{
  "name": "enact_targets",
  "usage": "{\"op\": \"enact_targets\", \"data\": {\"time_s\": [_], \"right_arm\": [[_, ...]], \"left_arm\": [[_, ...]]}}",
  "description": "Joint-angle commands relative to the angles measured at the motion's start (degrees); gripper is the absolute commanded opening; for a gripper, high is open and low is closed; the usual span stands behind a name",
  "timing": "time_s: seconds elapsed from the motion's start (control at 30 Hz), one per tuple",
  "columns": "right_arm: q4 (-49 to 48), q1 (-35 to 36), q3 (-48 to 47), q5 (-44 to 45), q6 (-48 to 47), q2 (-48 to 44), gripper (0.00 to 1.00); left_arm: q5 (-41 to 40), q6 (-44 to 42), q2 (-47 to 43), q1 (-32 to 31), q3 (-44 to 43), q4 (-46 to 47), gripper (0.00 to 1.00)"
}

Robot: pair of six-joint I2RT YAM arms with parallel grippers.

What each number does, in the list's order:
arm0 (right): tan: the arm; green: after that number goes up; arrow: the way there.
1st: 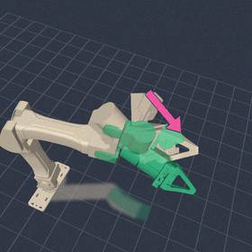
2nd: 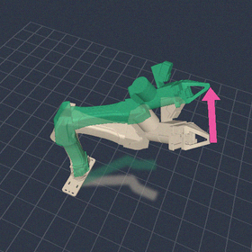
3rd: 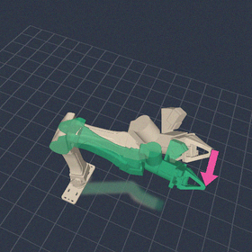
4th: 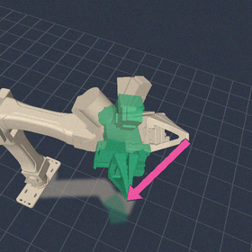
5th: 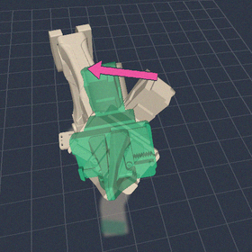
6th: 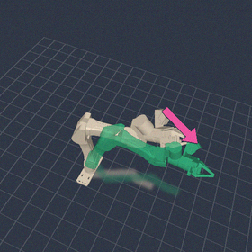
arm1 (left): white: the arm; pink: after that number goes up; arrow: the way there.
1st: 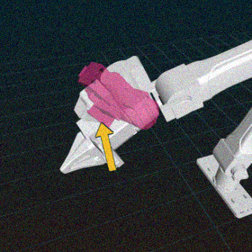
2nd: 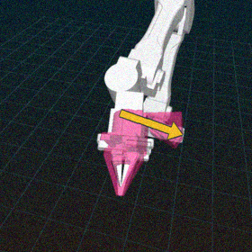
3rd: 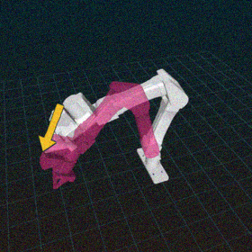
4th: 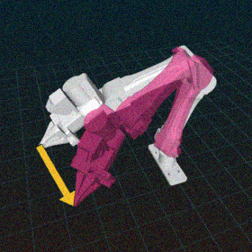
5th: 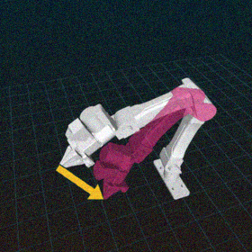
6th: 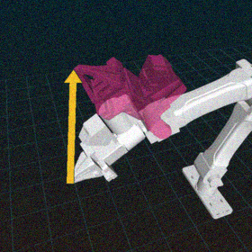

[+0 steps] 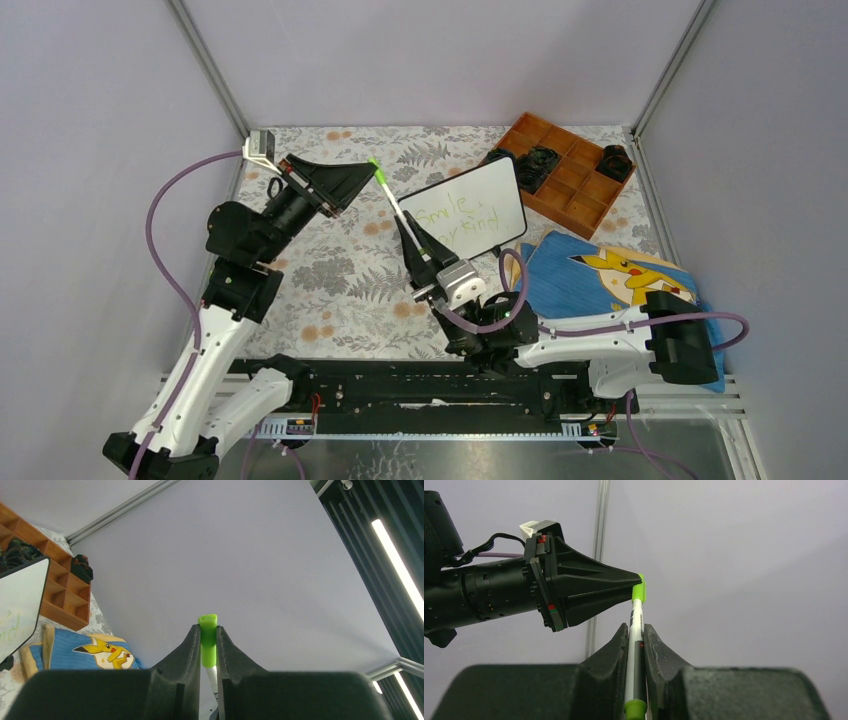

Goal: Write a sentence on the whiteboard
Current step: Close the whiteboard marker at the center of the board.

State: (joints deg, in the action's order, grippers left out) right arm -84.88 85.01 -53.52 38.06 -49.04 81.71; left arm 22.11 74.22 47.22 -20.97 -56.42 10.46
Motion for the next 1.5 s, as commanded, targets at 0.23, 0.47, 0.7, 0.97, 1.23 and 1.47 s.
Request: {"op": "enact_targets", "data": {"time_s": [0.23,0.47,0.7,0.97,1.23,1.47], "right_arm": [[-4.56,-1.69,-4.44,-1.30,5.39,1.20,0.00],[-4.61,-1.87,-5.62,-2.10,9.65,0.70,0.00],[-3.17,-1.98,-5.54,-2.28,12.97,-0.59,0.00],[-5.79,-2.14,-5.66,-3.50,12.13,0.95,0.00],[-11.67,-2.20,-6.17,-5.16,7.45,4.29,0.00],[-11.29,-3.29,-7.53,-6.13,7.92,4.95,0.00]], "left_arm": [[4.87,5.99,0.80,-1.95,1.41,12.80,0.00],[4.53,6.20,1.06,-2.71,1.93,15.03,0.00],[3.87,4.73,0.55,-3.35,2.11,15.91,0.00],[3.50,4.71,-0.43,-3.92,3.14,15.93,0.00],[2.18,6.22,-1.36,-4.47,4.77,16.44,0.00],[2.49,5.83,-0.86,-5.20,4.57,15.64,0.00]]}}
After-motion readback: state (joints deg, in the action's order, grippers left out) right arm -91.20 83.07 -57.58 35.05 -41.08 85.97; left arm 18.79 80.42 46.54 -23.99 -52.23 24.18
